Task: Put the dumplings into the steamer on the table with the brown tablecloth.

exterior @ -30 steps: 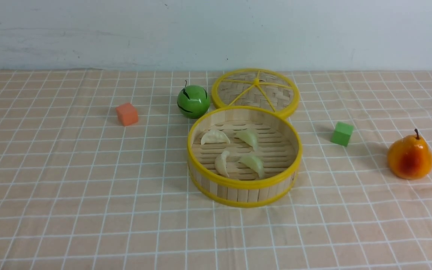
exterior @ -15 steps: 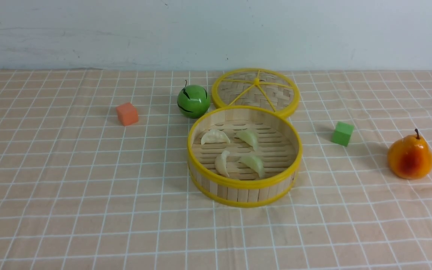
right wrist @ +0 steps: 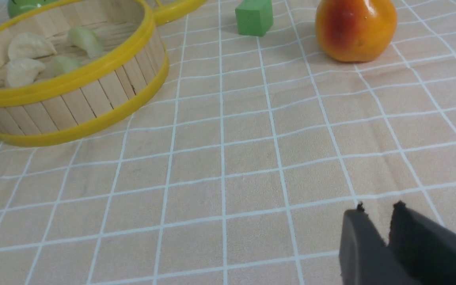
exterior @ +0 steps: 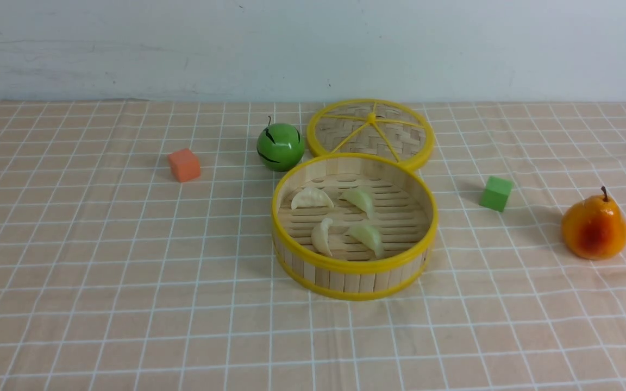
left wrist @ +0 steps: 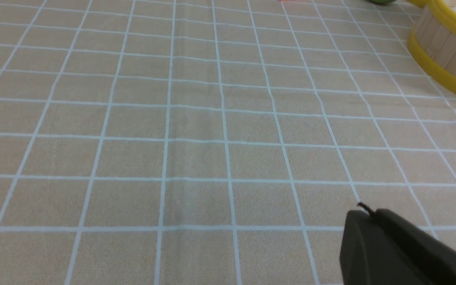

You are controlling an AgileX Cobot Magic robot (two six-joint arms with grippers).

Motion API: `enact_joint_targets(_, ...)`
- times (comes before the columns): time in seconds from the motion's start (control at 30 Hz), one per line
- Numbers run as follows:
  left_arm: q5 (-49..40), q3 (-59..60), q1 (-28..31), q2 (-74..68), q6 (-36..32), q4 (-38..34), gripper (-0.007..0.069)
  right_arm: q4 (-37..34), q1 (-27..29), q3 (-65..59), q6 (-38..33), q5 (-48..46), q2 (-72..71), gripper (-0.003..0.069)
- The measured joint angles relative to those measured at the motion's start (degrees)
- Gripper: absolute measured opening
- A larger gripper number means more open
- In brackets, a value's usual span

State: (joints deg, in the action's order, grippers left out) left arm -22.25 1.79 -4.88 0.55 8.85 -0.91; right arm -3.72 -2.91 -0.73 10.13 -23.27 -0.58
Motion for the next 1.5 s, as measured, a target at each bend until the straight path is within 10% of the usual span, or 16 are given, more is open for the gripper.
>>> enact_joint_targets(1.5,0.00,0.00,0.00,0.00,0.00,0.00,0.0000,0.00,0.00,0.00,0.00,0.00,0.00,0.0164)
